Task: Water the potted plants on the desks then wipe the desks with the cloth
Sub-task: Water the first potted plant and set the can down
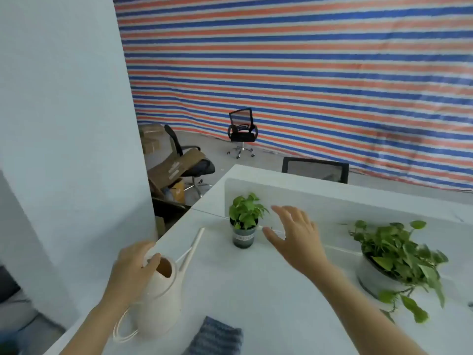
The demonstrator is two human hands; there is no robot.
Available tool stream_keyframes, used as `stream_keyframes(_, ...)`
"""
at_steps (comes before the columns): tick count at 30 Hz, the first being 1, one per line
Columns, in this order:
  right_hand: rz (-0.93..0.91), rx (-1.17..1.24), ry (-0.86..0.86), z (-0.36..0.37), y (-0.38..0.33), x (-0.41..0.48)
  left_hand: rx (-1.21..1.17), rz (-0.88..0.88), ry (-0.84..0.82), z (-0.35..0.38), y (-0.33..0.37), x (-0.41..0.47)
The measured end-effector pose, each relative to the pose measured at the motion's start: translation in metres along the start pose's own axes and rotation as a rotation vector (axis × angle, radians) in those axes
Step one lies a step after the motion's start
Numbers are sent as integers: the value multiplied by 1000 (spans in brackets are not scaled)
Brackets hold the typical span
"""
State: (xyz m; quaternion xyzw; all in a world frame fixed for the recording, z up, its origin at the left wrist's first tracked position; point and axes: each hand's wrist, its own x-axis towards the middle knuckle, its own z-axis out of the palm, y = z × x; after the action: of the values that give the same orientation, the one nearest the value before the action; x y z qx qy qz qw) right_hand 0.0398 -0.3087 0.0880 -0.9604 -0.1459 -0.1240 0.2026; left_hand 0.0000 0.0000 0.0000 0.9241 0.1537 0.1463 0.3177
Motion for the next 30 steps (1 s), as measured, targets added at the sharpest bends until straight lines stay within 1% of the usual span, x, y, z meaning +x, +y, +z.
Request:
stream_keyframes(2, 39, 83, -149, 35, -8, -12, 61, -80, 1, 7, -26, -4)
stream_keyframes(4, 70, 166, -297, 74, -17, -28, 120, -155, -57, 17, -51, -6)
stream_keyframes(6, 104, 265, -403, 109, -31, -40, 77, -237, -98, 27, -63, -9)
stream_keyframes(8, 140, 348, -487, 139, -45, -44, -25, -251, -85, 34, -64, -13)
stream_keyframes(11, 207, 460, -571, 176, -67, -49, -42, -239, -19, 45, -65, -21)
stream_keyframes(14, 329, 591, -565, 196, -91, -41, -32, -193, -13, 43, -70, -22)
stream_keyframes(16, 416, 699, -508, 208, -106, -34, -19, -138, -47, 38, -81, -19)
stream_keyframes(19, 487, 808, -441, 225, -124, -26, -16, -39, -73, 28, -98, -16)
stream_keyframes(23, 556, 818, -380, 244, -136, -24, 2, 153, -59, 27, -118, -13)
stream_keyframes(27, 629, 892, -333, 252, -138, -24, -103, 291, -6, 27, -130, -3)
stream_keyframes(30, 649, 905, -322, 258, -136, -25, -184, 363, -15, 26, -138, 2)
